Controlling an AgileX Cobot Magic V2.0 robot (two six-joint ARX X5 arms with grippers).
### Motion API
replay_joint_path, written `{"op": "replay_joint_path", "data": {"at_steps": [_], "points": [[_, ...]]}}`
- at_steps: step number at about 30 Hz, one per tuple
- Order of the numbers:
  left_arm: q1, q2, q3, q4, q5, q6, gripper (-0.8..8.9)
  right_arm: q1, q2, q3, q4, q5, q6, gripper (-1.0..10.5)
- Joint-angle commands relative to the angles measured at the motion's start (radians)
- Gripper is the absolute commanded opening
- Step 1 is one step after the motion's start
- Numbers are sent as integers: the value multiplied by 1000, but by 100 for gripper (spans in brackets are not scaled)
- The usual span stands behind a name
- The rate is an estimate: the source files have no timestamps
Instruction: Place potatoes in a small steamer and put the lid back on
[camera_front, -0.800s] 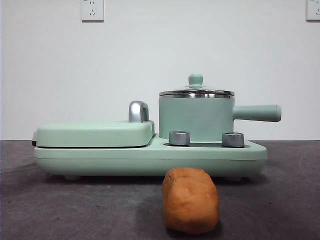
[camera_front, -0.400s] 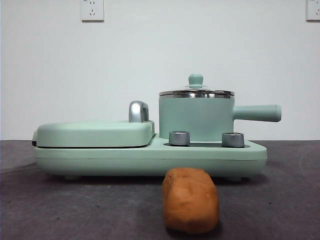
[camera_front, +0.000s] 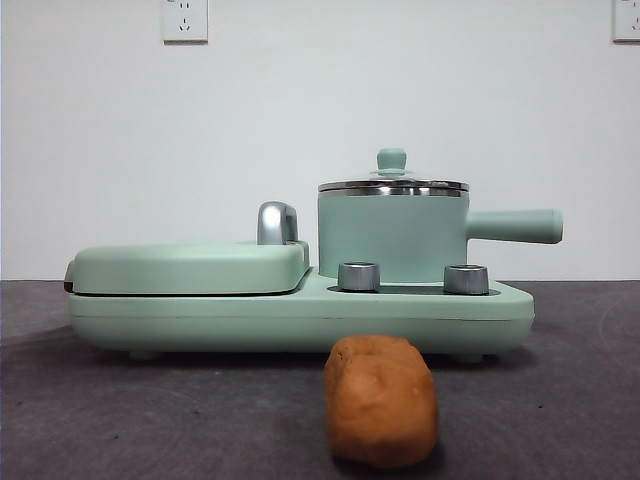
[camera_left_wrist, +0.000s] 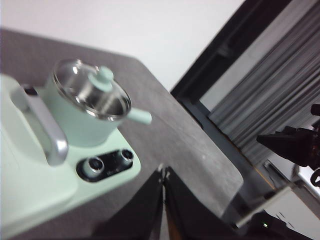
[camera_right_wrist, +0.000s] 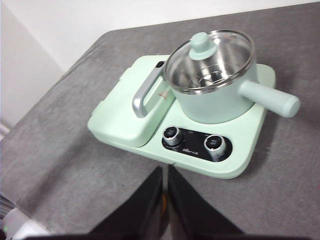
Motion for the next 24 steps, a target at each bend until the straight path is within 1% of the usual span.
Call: {"op": "replay_joint_path", "data": {"at_steps": [1,2,7,13,15,17,19,20,21,23,24], "points": [[-15,49,50,-2,9,18,48,3,7,19,3,-5,-17,15],[-24,71,64,-8,9,25,70,3,7,19,4,-5,-17,15],[-65,174,126,-16,9,80,71,3,7,19,4,-5,-16,15],[-136,322,206,-16,7,135,104,3,8,19,4,-3,-16,18],[-162,375,240,-22,0,150,183,3,7,19,4,-2,-16,126],[-190,432,281,-43,0,161,276,3,7,19,4,-2,-16,307],[-215,480,322,-71,0,185,327,3,8,19,4,-2,-15,425],[-233,512,352,-92,-2,205,358,3,7,19,4,-2,-15,461],[-247,536,376,-109,-8,222,387,3,7,19,4,-2,-15,474],[-283,592,440,-153,-44,261,442,3,8,19,4,-2,-16,485],[-299,618,472,-174,-60,283,450,3,8,19,4,-2,-16,485]]}}
